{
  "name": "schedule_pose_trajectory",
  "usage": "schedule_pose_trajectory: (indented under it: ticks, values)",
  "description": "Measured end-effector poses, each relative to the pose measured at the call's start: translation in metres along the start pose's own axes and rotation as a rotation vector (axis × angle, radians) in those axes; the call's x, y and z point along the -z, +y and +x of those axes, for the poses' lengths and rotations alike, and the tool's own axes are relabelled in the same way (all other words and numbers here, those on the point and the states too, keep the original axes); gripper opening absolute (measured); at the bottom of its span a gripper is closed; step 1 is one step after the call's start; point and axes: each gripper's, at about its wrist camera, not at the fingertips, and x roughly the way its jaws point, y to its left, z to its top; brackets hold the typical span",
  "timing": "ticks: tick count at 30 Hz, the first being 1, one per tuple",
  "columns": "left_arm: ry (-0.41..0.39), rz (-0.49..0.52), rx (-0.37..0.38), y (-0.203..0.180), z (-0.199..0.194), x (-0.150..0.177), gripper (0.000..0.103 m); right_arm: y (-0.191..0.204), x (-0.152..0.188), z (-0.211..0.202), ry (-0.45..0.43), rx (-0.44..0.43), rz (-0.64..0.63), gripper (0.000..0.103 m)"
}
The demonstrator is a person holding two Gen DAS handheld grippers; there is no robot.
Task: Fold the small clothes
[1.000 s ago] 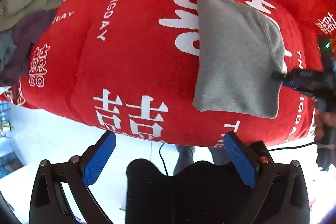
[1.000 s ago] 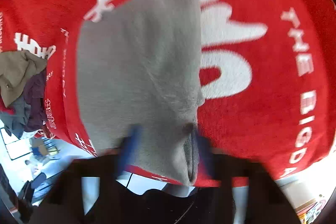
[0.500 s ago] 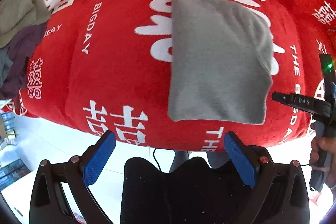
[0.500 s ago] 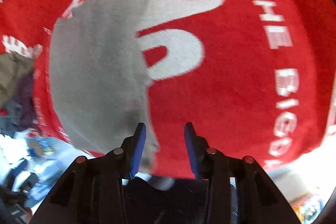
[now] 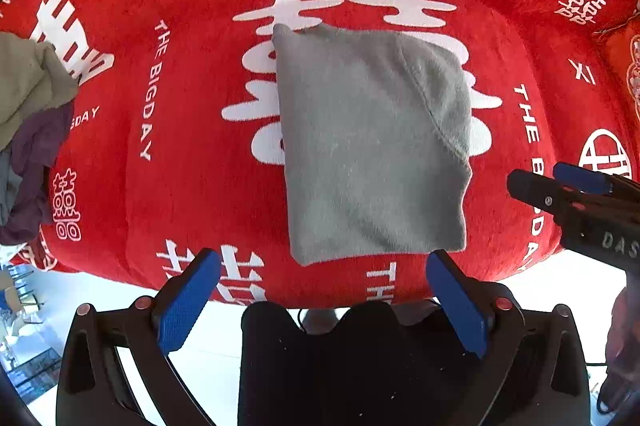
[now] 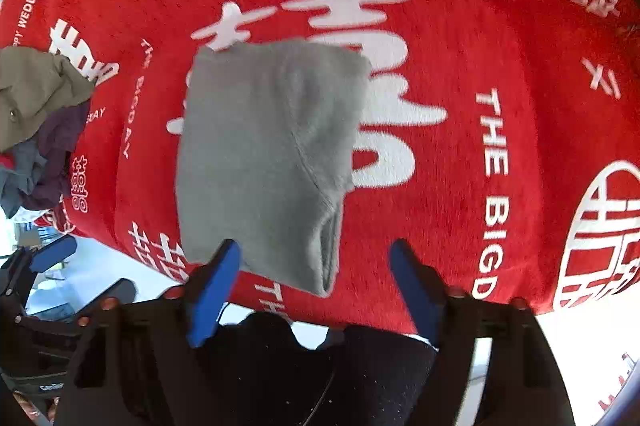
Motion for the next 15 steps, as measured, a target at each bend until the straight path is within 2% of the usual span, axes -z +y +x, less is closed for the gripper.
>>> schedule_pose_trajectory:
  ticks: [3,4,6,7,9,12,15]
  values:
    - [-0.025,0.022,0.009,0.008,-0.003,-0.003,0.103,0.012,0.002,-0.009,-0.052,0.041,-0.004,0.085]
    - [-0.032,0.027,0.013,0.012,-0.004,-0.003,0.103,0.018,0.002,-0.011,-0.078,0.055,-0.004,0.090]
    - [-0.043,0.049,0.026,0.019,-0.006,-0.004,0.103,0.027,0.005,-0.018,-0.135,0.074,0.004,0.094]
    - [-0.054,0.064,0.031,0.024,-0.009,-0.004,0.103,0.031,0.006,-0.023,-0.167,0.082,0.022,0.103]
    - [-0.077,0.089,0.034,0.031,-0.014,-0.003,0.103,0.036,0.009,-0.028,-0.208,0.077,0.058,0.103]
    - [-0.106,0.120,0.029,0.041,-0.019,0.000,0.103,0.042,0.012,-0.029,-0.213,0.078,0.106,0.103]
    - [-0.104,0.104,0.040,0.053,-0.018,0.003,0.103,0.047,0.017,-0.026,-0.177,0.106,0.132,0.103]
